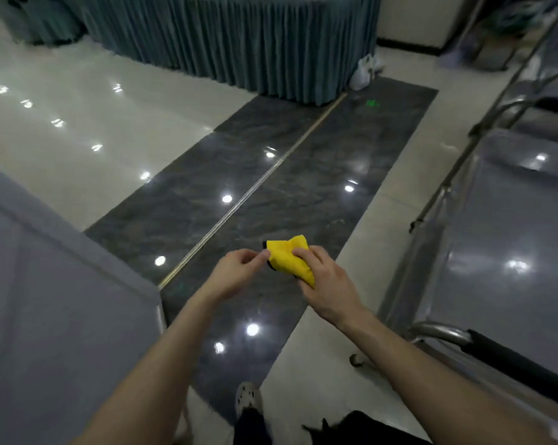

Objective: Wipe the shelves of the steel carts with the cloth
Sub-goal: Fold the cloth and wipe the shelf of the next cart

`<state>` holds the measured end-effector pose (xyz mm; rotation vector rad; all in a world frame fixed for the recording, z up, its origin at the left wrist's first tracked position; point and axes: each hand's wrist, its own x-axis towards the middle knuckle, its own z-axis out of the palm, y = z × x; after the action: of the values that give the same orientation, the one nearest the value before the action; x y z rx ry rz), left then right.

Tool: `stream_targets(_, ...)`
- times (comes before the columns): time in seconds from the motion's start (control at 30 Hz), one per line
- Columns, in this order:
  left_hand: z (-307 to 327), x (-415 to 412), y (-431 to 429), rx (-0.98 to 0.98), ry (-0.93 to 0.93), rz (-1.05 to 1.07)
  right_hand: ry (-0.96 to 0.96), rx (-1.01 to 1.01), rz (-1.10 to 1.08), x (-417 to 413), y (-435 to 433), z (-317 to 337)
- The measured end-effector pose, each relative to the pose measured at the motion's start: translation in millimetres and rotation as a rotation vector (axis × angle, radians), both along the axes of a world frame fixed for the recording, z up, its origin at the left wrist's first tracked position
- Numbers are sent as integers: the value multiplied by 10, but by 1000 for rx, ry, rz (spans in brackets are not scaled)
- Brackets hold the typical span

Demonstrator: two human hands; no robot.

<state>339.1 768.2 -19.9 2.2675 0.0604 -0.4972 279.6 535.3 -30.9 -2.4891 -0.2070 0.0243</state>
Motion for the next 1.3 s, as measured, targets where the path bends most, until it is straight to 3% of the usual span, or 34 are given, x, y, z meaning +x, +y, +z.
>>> stream_targets(0.2,22,1141,-646,-328,110,-192,23,60,-338,341,89,6)
stream_targets(0.37,71,1901,-1169,-248,70,-465,43,232,-604,665,-107,-300)
stream_targets(0.5,-35,2690,-1555,-177,75,-658,121,239,-918,1211,-443,-689)
stream_targets(0.6,-82,3272,-1849,-167,90,-791,264,245,-984,1725,-795,-911)
stream_targets(0.73,-66,3968,-2201,-135,119,-871,444,447,-1046,2412,-1095,-876)
stream_targets(1.0,-328,5187,-3101,39,36,-1069,221,872,-1522,3236,-1614,-789)
stream_targets(1.2,-610,5801,-3962,45,-38,-1291,85,828,-1746,3733,-1749,-758)
stream_targets(1.3,-661,5964,-4347,-56,2,-1359,1,817,-1925,3913,-1713,-722)
